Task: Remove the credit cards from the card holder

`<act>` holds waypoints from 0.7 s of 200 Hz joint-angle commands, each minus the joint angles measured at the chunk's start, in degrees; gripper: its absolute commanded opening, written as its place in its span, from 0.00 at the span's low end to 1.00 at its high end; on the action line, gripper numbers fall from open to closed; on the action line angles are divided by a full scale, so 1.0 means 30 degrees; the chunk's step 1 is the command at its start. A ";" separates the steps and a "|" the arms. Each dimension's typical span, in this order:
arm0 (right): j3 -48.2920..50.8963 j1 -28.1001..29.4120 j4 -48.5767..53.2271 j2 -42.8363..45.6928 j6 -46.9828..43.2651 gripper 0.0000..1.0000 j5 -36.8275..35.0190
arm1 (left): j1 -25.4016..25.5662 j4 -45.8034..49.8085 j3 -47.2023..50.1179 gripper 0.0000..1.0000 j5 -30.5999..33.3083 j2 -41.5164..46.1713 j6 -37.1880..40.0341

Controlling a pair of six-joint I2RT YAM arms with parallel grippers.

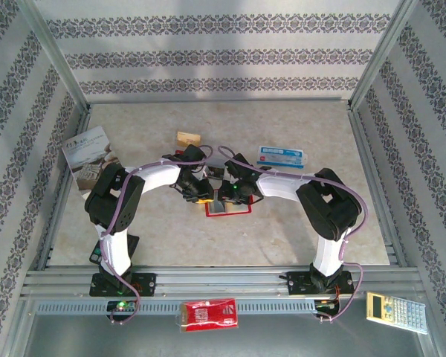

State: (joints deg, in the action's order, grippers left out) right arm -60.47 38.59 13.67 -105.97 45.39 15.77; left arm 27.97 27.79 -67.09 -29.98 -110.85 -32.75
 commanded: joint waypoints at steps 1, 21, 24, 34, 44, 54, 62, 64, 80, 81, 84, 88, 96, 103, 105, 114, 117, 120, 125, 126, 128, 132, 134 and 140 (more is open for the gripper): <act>0.0082 0.0437 0.2604 -0.0927 -0.0696 0.25 -0.1822 | 0.0721 -0.0960 0.1352 0.22 -0.0151 -0.2618 0.0045; -0.0026 0.0496 0.2692 -0.1163 -0.0755 0.26 -0.1726 | 0.0701 -0.0947 0.1373 0.23 -0.0145 -0.2631 0.0019; -0.0029 0.0526 0.2688 -0.1185 -0.0745 0.26 -0.1692 | 0.0698 -0.0973 0.1370 0.23 -0.0159 -0.2631 0.0019; -0.0044 0.0577 0.2684 -0.1258 -0.0745 0.26 -0.1682 | 0.0715 -0.0973 0.1383 0.23 -0.0147 -0.2630 -0.0008; -0.0072 0.0644 0.2665 -0.1291 -0.0762 0.27 -0.1585 | 0.0713 -0.1001 0.1401 0.23 -0.0171 -0.2631 -0.0010; -0.0150 0.0696 0.2630 -0.1318 -0.0844 0.27 -0.1381 | 0.0690 -0.1025 0.1391 0.23 -0.0179 -0.2631 -0.0027; -0.0264 0.0748 0.2616 -0.1325 -0.0903 0.27 -0.1159 | 0.0676 -0.1012 0.1409 0.23 -0.0189 -0.2631 -0.0026; -0.0286 0.0764 0.2583 -0.1340 -0.0937 0.28 -0.1075 | 0.0670 -0.1005 0.1400 0.23 -0.0178 -0.2631 -0.0029; -0.0513 0.0857 0.2556 -0.1465 -0.1093 0.28 -0.0518 | 0.0658 -0.1038 0.1413 0.23 -0.0206 -0.2630 -0.0061; -0.0506 0.0867 0.2545 -0.1454 -0.1094 0.28 -0.0485 | 0.0663 -0.1034 0.1400 0.23 -0.0219 -0.2631 -0.0065; -0.0532 0.0887 0.2509 -0.1470 -0.1121 0.28 -0.0379 | 0.0664 -0.1054 0.1410 0.23 -0.0242 -0.2616 -0.0068; -0.0519 0.0905 0.2414 -0.1447 -0.1165 0.28 -0.0207 | 0.0655 -0.1060 0.1436 0.23 -0.0233 -0.2626 -0.0094; -0.0387 0.0918 0.1953 -0.1346 -0.1136 0.27 0.0207 | 0.0617 -0.1137 0.1447 0.24 -0.0261 -0.2631 -0.0142; -0.0174 0.0891 0.1357 -0.1149 -0.1082 0.27 0.0629 | 0.0584 -0.1241 0.1543 0.24 -0.0359 -0.2602 -0.0200; -0.0095 0.0888 0.1184 -0.1113 -0.1070 0.27 0.0749 | 0.0567 -0.1274 0.1558 0.24 -0.0411 -0.2602 -0.0226; 0.0176 0.0885 0.0405 -0.0849 -0.0958 0.26 0.1262 | 0.0474 -0.1511 0.1707 0.24 -0.0588 -0.2573 -0.0352; 0.0223 0.0882 0.0234 -0.0765 -0.0935 0.26 0.1388 | 0.0446 -0.1593 0.1756 0.24 -0.0665 -0.2569 -0.0401; 0.0247 0.0856 0.0114 -0.0717 -0.0914 0.26 0.1492 | 0.0413 -0.1676 0.1795 0.24 -0.0697 -0.2565 -0.0433; 0.0264 0.0823 0.0035 -0.0619 -0.0880 0.25 0.1587 | 0.0377 -0.1788 0.1876 0.24 -0.0779 -0.2535 -0.0506; 0.0264 0.0835 0.0009 -0.0606 -0.0871 0.25 0.1608 | 0.0362 -0.1805 0.1881 0.24 -0.0799 -0.2539 -0.0522; 0.0278 0.0830 -0.0032 -0.0545 -0.0871 0.25 0.1623 | 0.0350 -0.1833 0.1906 0.24 -0.0843 -0.2542 -0.0534; 0.0321 0.0774 -0.0072 -0.0464 -0.0834 0.25 0.1653 | 0.0328 -0.1922 0.1968 0.24 -0.0933 -0.2521 -0.0565; 0.0336 0.0771 -0.0125 -0.0407 -0.0832 0.24 0.1656 | 0.0305 -0.1972 0.2001 0.24 -0.0957 -0.2523 -0.0588; 0.0463 0.0710 -0.0289 -0.0270 -0.0823 0.23 0.1657 | 0.0260 -0.2105 0.2075 0.24 -0.1087 -0.2514 -0.0646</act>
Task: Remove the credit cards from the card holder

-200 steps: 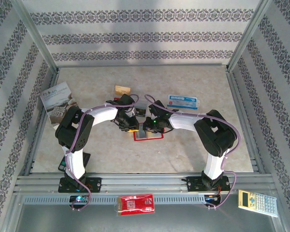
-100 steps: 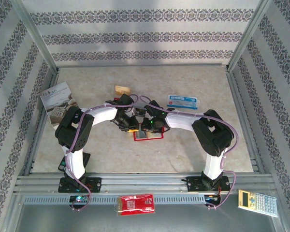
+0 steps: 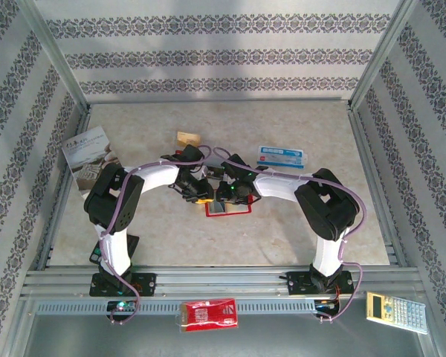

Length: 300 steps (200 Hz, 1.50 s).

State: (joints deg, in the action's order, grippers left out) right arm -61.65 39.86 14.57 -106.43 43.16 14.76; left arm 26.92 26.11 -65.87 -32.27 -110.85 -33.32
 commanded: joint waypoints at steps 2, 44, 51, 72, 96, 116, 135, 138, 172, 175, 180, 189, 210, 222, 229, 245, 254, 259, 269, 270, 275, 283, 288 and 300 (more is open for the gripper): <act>0.0882 0.0274 -0.0654 -0.0059 -0.0057 0.23 0.2015 | 0.0586 -0.1588 0.1693 0.24 -0.0355 -0.2514 -0.0478; 0.1846 -0.0381 -0.2367 0.1205 0.0083 0.16 0.2926 | 0.0382 -0.2109 0.1962 0.25 -0.0873 -0.2483 -0.0689; 0.2034 -0.0467 -0.2734 0.1378 0.0097 0.15 0.3129 | 0.0375 -0.2205 0.2012 0.25 -0.0967 -0.2485 -0.0714; 0.2384 -0.0572 -0.3565 0.1666 0.0092 0.14 0.3699 | 0.0242 -0.2835 0.2267 0.27 -0.1577 -0.2357 -0.0983; 0.2827 -0.0615 -0.4631 0.1800 0.0383 0.11 0.4188 | 0.0074 -0.3706 0.2672 0.27 -0.2265 -0.2134 -0.1382; 0.3083 -0.0700 -0.5115 0.2025 0.0508 0.09 0.4132 | -0.0091 -0.3985 0.2855 0.27 -0.2426 -0.2137 -0.1520; 0.3557 -0.0881 -0.5603 0.2548 0.0737 0.09 0.3743 | -0.0208 -0.4001 0.2912 0.27 -0.2444 -0.2147 -0.1491; 0.3601 -0.0912 -0.5651 0.2606 0.0777 0.09 0.3712 | -0.0238 -0.4013 0.2923 0.27 -0.2480 -0.2135 -0.1491; 0.4331 -0.1373 -0.6635 0.3330 0.1107 0.05 0.3630 | -0.0330 -0.4249 0.2971 0.26 -0.2763 -0.1901 -0.1577; 0.4368 -0.1392 -0.6668 0.3363 0.1101 0.04 0.3633 | -0.0330 -0.4250 0.2956 0.26 -0.2776 -0.1873 -0.1578; 0.4377 -0.1406 -0.6672 0.3395 0.1090 0.04 0.3633 | -0.0355 -0.4250 0.2936 0.26 -0.2771 -0.1819 -0.1579; 0.4377 -0.1461 -0.6669 0.3405 0.1089 0.04 0.3633 | -0.0359 -0.4250 0.2905 0.26 -0.2782 -0.1767 -0.1579; 0.4429 -0.1478 -0.6651 0.3310 0.1196 0.03 0.3584 | -0.0359 -0.4162 0.2853 0.26 -0.2800 -0.1679 -0.1579; 0.4520 -0.1496 -0.6367 0.3335 0.1273 0.03 0.3189 | -0.0352 -0.4091 0.2831 0.24 -0.2727 -0.1592 -0.1579; 0.4552 -0.1506 -0.5987 0.3436 0.1310 0.03 0.2704 | -0.0378 -0.4024 0.2843 0.24 -0.2639 -0.1576 -0.1550; 0.4793 -0.1645 -0.5312 0.3695 0.1358 0.06 0.1769 | -0.0387 -0.3902 0.2840 0.23 -0.2518 -0.1529 -0.1462; 0.4966 -0.1731 -0.5012 0.3818 0.1476 0.07 0.1310 | -0.0417 -0.3847 0.2809 0.23 -0.2450 -0.1518 -0.1433; 0.5006 -0.1787 -0.4853 0.3840 0.1466 0.08 0.1169 | -0.0418 -0.3814 0.2808 0.23 -0.2441 -0.1532 -0.1405; 0.4993 -0.1864 -0.4434 0.3812 0.1458 0.11 0.1057 | -0.0418 -0.3781 0.2803 0.23 -0.2426 -0.1569 -0.1374; 0.4993 -0.1862 -0.4396 0.3810 0.1446 0.11 0.1056 | -0.0418 -0.3781 0.2799 0.23 -0.2426 -0.1573 -0.1374; 0.4942 -0.1872 -0.4219 0.3754 0.1409 0.13 0.1077 | -0.0418 -0.3761 0.2803 0.22 -0.2401 -0.1576 -0.1374; 0.4855 -0.1846 -0.4012 0.3613 0.1340 0.14 0.1211 | -0.0417 -0.3748 0.2799 0.21 -0.2397 -0.1604 -0.1338; 0.4821 -0.1837 -0.3952 0.3534 0.1329 0.14 0.1302 | -0.0418 -0.3751 0.2805 0.21 -0.2395 -0.1620 -0.1344; 0.4776 -0.1754 -0.3903 0.3377 0.1252 0.16 0.1583 | -0.0418 -0.3744 0.2848 0.20 -0.2397 -0.1635 -0.1344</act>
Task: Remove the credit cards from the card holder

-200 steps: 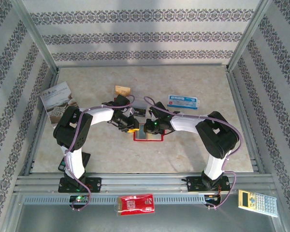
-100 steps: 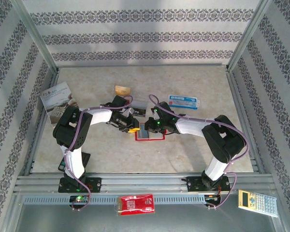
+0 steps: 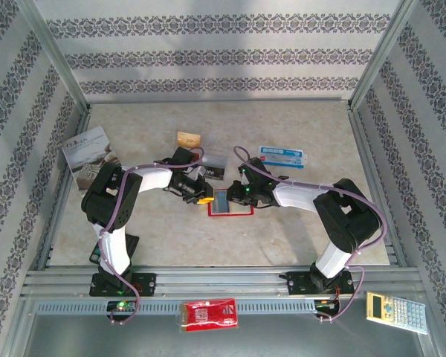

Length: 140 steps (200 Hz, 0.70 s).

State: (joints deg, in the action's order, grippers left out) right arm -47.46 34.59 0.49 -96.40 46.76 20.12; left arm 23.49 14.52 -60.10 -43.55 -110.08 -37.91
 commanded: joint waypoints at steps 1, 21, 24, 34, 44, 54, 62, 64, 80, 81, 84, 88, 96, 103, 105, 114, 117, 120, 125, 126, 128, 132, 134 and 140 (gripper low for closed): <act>0.0039 0.0008 0.0811 0.0014 0.0053 0.16 -0.0173 | 0.0726 0.0114 0.0913 0.20 0.1362 -0.1890 0.0186; -0.0188 0.0108 0.0895 -0.0317 -0.0171 0.17 0.0387 | 0.0726 0.0053 0.0933 0.20 0.1362 -0.1904 0.0186; -0.0217 0.0142 0.0891 -0.0381 -0.0224 0.17 0.0468 | 0.0734 0.0051 0.0953 0.20 0.1362 -0.1914 0.0186; -0.0427 0.0226 0.1140 -0.0579 -0.0341 0.17 0.0536 | 0.0726 0.0051 0.0958 0.20 0.1362 -0.1926 0.0186; -0.0581 0.0298 0.1240 -0.0746 -0.0465 0.18 0.0558 | 0.0726 0.0051 0.0939 0.20 0.1362 -0.1948 0.0186; -0.0696 0.0365 0.1322 -0.0894 -0.0471 0.18 0.0545 | 0.0741 0.0051 0.0941 0.20 0.1377 -0.1969 0.0186; -0.0810 0.0413 0.1359 -0.1036 -0.0500 0.18 0.0602 | 0.0727 0.0037 0.0945 0.20 0.1362 -0.1978 0.0186; -0.0817 0.0421 0.1359 -0.1091 -0.0507 0.18 0.0629 | 0.0726 0.0033 0.0934 0.20 0.1362 -0.1978 0.0186; -0.0991 0.0494 0.1556 -0.1370 -0.0514 0.18 0.0535 | 0.0725 -0.0006 0.0986 0.19 0.1337 -0.2014 0.0169; -0.0994 0.0488 0.1575 -0.1376 -0.0507 0.18 0.0532 | 0.0726 -0.0007 0.0987 0.19 0.1335 -0.2025 0.0163; -0.0995 0.0520 0.1566 -0.1422 -0.0501 0.18 0.0530 | 0.0726 -0.0007 0.0967 0.19 0.1333 -0.2024 0.0157; -0.1010 0.0539 0.1537 -0.1462 -0.0500 0.18 0.0557 | 0.0726 -0.0007 0.0989 0.19 0.1333 -0.2036 0.0157; -0.1025 0.0564 0.1535 -0.1525 -0.0500 0.18 0.0588 | 0.0724 -0.0033 0.1028 0.19 0.1315 -0.2034 0.0156; -0.1076 0.0592 0.1534 -0.1570 -0.0549 0.18 0.0618 | 0.0726 -0.0037 0.1029 0.19 0.1305 -0.2035 0.0156; -0.1082 0.0590 0.1535 -0.1583 -0.0556 0.18 0.0618 | 0.0719 -0.0051 0.1043 0.19 0.1304 -0.2036 0.0156; -0.1164 0.0630 0.1543 -0.1667 -0.0611 0.18 0.0646 | 0.0726 -0.0088 0.1052 0.19 0.1277 -0.2036 0.0156; -0.1196 0.0636 0.1551 -0.1682 -0.0638 0.18 0.0654 | 0.0726 -0.0094 0.1074 0.19 0.1275 -0.2040 0.0135; -0.1226 0.0666 0.1563 -0.1724 -0.0649 0.18 0.0659 | 0.0726 -0.0121 0.1087 0.18 0.1253 -0.2059 0.0128; -0.1279 0.0696 0.1629 -0.1783 -0.0692 0.19 0.0648 | 0.0730 -0.0150 0.1106 0.18 0.1238 -0.2080 0.0131; -0.1299 0.0706 0.1670 -0.1788 -0.0698 0.19 0.0633 | 0.0713 -0.0152 0.1106 0.18 0.1227 -0.2087 0.0129; -0.1350 0.0714 0.1723 -0.1828 -0.0696 0.19 0.0622 | 0.0723 -0.0175 0.1135 0.18 0.1219 -0.2093 0.0128; -0.1415 0.0731 0.1809 -0.1884 -0.0713 0.20 0.0569 | 0.0726 -0.0183 0.1154 0.18 0.1189 -0.2120 0.0102; -0.1430 0.0742 0.1882 -0.1918 -0.0722 0.20 0.0525 | 0.0726 -0.0198 0.1155 0.18 0.1165 -0.2123 0.0099; -0.1542 0.0823 0.2048 -0.2014 -0.0730 0.20 0.0357 | 0.0734 -0.0210 0.1151 0.18 0.1157 -0.2153 0.0098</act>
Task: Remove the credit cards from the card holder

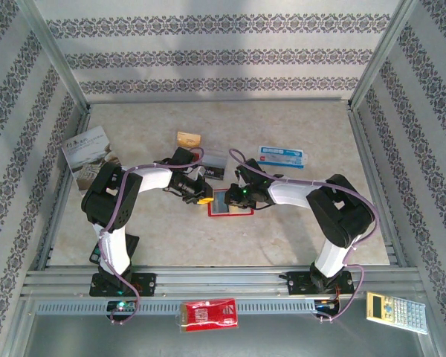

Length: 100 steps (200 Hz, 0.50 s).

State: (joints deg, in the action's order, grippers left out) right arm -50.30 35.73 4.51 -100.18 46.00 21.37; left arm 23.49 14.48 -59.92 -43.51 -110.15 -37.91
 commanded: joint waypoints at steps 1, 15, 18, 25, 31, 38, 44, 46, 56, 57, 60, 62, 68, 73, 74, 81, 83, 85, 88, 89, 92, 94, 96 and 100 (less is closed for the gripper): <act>-0.0615 0.0435 0.0773 -0.0775 -0.0477 0.20 -0.0104 | 0.0730 -0.0197 0.1114 0.18 0.1143 -0.2146 0.0098; -0.0839 0.0530 0.1456 -0.0952 -0.0450 0.21 -0.0791 | 0.0726 -0.0249 0.1164 0.17 0.1172 -0.2155 0.0069; -0.0905 0.0549 0.1685 -0.0987 -0.0428 0.21 -0.1079 | 0.0734 -0.0256 0.1202 0.17 0.1194 -0.2175 0.0069; -0.1102 0.0573 0.2520 -0.1062 -0.0268 0.22 -0.1849 | 0.0730 -0.0256 0.1240 0.17 0.1242 -0.2186 0.0069; -0.1188 0.0614 0.2911 -0.1145 -0.0296 0.22 -0.2286 | 0.0699 -0.0278 0.1247 0.17 0.1256 -0.2182 0.0043; -0.1191 0.0605 0.3191 -0.1218 -0.0247 0.22 -0.2709 | 0.0719 -0.0302 0.1275 0.16 0.1264 -0.2178 0.0039; -0.1259 0.0655 0.3618 -0.1238 -0.0163 0.22 -0.3251 | 0.0698 -0.0315 0.1253 0.16 0.1267 -0.2190 0.0039; -0.1274 0.0681 0.3783 -0.1258 -0.0151 0.22 -0.3429 | 0.0704 -0.0315 0.1260 0.16 0.1276 -0.2168 0.0017; -0.1307 0.0779 0.4196 -0.1278 -0.0236 0.23 -0.4013 | 0.0697 -0.0330 0.1253 0.16 0.1318 -0.2161 0.0010; -0.1308 0.0793 0.4217 -0.1271 -0.0240 0.23 -0.4044 | 0.0697 -0.0322 0.1268 0.16 0.1333 -0.2161 0.0010; -0.1308 0.0805 0.4235 -0.1265 -0.0273 0.24 -0.4097 | 0.0697 -0.0316 0.1269 0.16 0.1320 -0.2161 0.0025; -0.1308 0.0821 0.4237 -0.1265 -0.0274 0.24 -0.4080 | 0.0697 -0.0315 0.1257 0.16 0.1319 -0.2161 0.0014; -0.1279 0.0879 0.4123 -0.1284 -0.0337 0.25 -0.3957 | 0.0697 -0.0341 0.1268 0.16 0.1337 -0.2161 0.0025; -0.1321 0.0935 0.4097 -0.1342 -0.0368 0.26 -0.3839 | 0.0697 -0.0344 0.1260 0.16 0.1291 -0.2189 0.0006; -0.1329 0.0929 0.4109 -0.1347 -0.0394 0.26 -0.3810 | 0.0697 -0.0344 0.1271 0.16 0.1290 -0.2190 0.0008; -0.1460 0.1023 0.4139 -0.1471 -0.0466 0.26 -0.3696 | 0.0685 -0.0344 0.1238 0.16 0.1261 -0.2201 0.0010; -0.1493 0.1051 0.4147 -0.1529 -0.0491 0.27 -0.3673 | 0.0687 -0.0344 0.1242 0.16 0.1260 -0.2215 0.0010; -0.1530 0.1080 0.4164 -0.1565 -0.0519 0.27 -0.3645 | 0.0687 -0.0344 0.1235 0.16 0.1245 -0.2218 0.0010; -0.1589 0.1119 0.4152 -0.1624 -0.0535 0.27 -0.3615 | 0.0674 -0.0344 0.1232 0.16 0.1236 -0.2219 0.0010; -0.1610 0.1124 0.4151 -0.1649 -0.0566 0.28 -0.3596 | 0.0671 -0.0344 0.1243 0.16 0.1248 -0.2219 0.0010; -0.1676 0.1168 0.4168 -0.1719 -0.0589 0.28 -0.3543 | 0.0679 -0.0352 0.1248 0.16 0.1233 -0.2220 0.0010; -0.1700 0.1183 0.4154 -0.1752 -0.0594 0.28 -0.3510 | 0.0692 -0.0368 0.1230 0.16 0.1209 -0.2220 0.0010; -0.1736 0.1223 0.4166 -0.1796 -0.0603 0.28 -0.3457 | 0.0696 -0.0372 0.1225 0.16 0.1203 -0.2212 0.0010; -0.1789 0.1261 0.4136 -0.1909 -0.0608 0.28 -0.3328 | 0.0684 -0.0396 0.1226 0.16 0.1156 -0.2219 -0.0016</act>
State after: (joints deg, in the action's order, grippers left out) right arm -55.44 38.57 11.90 -102.13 45.56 14.35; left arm 23.22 13.82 -59.46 -43.94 -110.19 -37.93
